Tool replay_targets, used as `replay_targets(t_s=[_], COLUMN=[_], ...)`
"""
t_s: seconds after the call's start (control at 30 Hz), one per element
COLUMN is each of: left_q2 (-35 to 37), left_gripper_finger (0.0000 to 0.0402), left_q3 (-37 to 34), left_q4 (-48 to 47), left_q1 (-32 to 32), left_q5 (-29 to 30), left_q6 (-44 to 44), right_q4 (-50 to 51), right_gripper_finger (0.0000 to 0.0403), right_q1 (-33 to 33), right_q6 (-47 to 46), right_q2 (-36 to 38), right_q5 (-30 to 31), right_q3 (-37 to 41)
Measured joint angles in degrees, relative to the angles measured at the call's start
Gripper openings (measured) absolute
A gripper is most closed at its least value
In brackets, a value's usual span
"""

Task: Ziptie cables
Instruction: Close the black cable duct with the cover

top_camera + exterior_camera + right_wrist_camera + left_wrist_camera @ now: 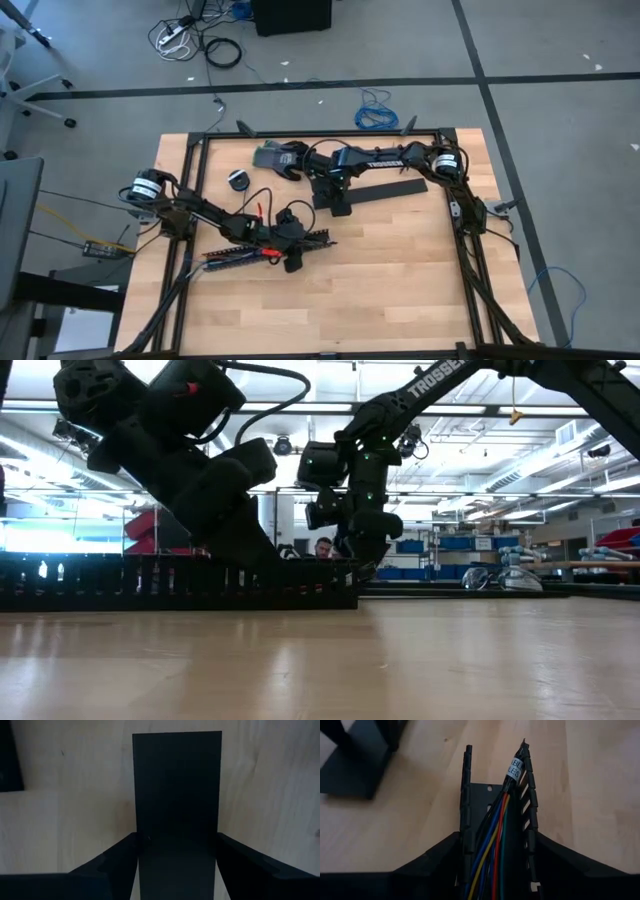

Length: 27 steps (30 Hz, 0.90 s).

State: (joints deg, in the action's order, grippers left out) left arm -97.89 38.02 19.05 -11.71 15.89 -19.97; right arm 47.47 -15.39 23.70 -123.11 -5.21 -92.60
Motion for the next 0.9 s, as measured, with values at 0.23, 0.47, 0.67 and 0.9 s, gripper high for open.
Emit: replay_targets(t_s=[0.23,0.47,0.67,0.9], left_q2=[0.0,0.0,0.0,0.0], left_gripper_finger=[0.0219,0.0219,0.0219,0.0219], left_q3=[0.0,0.0,0.0,0.0], left_q4=[-0.5,-0.9,-1.0,-1.0], left_q1=[0.6,0.6,0.5,0.5], left_q5=[0.1,0.1,0.1,0.1], left_q6=[0.0,0.0,0.1,0.3], right_q4=[-0.6,3.0,8.4,8.2], right_gripper_finger=[0.0236,0.0236,0.0236,0.0236], right_q1=[0.6,0.9,3.1,7.4], right_q6=[-0.1,-2.1,-4.4,-6.2], right_q2=[4.0,8.2,8.4,8.4], right_q5=[-0.1,-3.0,-5.2,-6.1], right_q3=[-0.2,-0.2,0.2,1.3])
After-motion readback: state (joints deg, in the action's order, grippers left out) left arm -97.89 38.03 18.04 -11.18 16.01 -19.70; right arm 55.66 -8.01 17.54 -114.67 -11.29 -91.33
